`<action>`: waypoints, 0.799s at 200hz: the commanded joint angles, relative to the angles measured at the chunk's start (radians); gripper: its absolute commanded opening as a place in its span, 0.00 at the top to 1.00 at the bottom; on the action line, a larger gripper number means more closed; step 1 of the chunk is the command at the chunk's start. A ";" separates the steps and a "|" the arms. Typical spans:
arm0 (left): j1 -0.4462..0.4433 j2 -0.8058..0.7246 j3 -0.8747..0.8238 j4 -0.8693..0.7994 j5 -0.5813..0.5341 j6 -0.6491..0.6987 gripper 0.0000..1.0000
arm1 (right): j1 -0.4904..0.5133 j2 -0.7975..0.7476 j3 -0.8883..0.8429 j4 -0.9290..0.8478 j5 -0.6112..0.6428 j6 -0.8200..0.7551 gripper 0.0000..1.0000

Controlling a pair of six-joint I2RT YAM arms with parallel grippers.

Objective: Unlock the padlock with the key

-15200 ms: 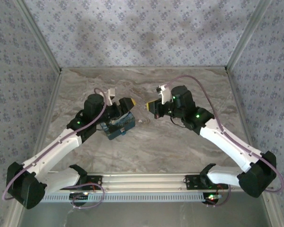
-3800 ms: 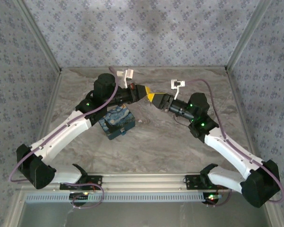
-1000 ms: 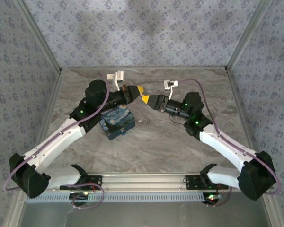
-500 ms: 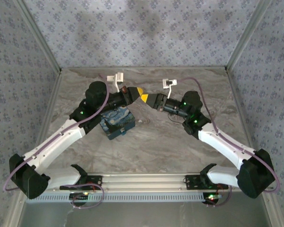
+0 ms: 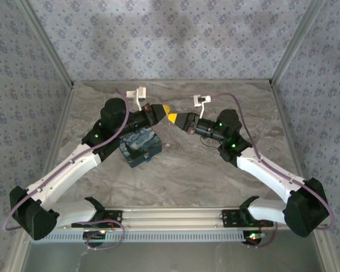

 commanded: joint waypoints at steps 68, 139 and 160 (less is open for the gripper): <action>0.089 -0.190 -0.107 -0.326 -0.203 0.028 0.37 | -0.078 -0.007 0.070 -0.353 0.108 -0.254 1.00; 0.240 -0.340 -0.383 -0.642 -0.435 -0.091 0.09 | -0.022 0.260 0.217 -0.611 0.280 -0.542 1.00; 0.258 -0.326 -0.454 -0.583 -0.458 -0.090 0.08 | -0.013 0.365 0.254 -0.623 0.317 -0.552 1.00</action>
